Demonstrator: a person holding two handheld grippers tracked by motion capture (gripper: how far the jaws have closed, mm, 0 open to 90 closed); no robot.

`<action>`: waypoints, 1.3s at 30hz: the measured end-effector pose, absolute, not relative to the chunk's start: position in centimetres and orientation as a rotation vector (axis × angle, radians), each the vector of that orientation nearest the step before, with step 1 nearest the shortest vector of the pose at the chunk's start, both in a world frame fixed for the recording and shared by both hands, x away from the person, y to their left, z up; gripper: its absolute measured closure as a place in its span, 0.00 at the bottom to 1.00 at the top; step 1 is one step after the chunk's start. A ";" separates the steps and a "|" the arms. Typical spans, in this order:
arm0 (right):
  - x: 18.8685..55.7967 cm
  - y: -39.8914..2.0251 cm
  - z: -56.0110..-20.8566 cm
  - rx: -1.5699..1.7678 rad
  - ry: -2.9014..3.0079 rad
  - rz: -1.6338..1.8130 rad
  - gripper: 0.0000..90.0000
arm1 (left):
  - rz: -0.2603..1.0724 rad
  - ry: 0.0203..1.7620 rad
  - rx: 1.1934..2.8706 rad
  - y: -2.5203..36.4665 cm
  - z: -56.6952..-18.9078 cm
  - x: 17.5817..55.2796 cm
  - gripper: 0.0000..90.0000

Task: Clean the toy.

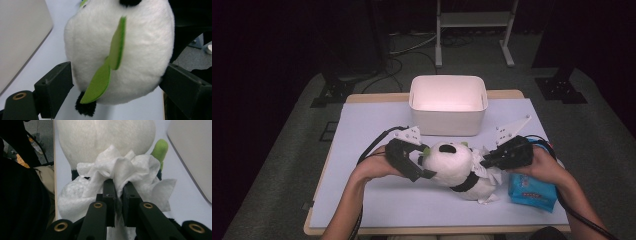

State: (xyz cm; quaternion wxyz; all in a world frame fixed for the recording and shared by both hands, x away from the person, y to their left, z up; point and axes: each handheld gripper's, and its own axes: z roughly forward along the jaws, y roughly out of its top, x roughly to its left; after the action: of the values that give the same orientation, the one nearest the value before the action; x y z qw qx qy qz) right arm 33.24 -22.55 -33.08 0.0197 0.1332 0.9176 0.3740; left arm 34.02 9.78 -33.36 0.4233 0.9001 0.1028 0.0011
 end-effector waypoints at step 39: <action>34.1 -22.7 -32.0 0.455 2.802 1.349 0.93 | 0.077 0.272 2.203 10.9 -30.3 33.5 0.31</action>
State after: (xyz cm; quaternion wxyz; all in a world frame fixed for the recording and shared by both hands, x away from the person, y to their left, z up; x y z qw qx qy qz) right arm 34.07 -22.74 -31.99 -0.0007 0.1449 0.8914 0.4293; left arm 33.50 10.95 -30.33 0.4441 0.8887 0.1095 0.0311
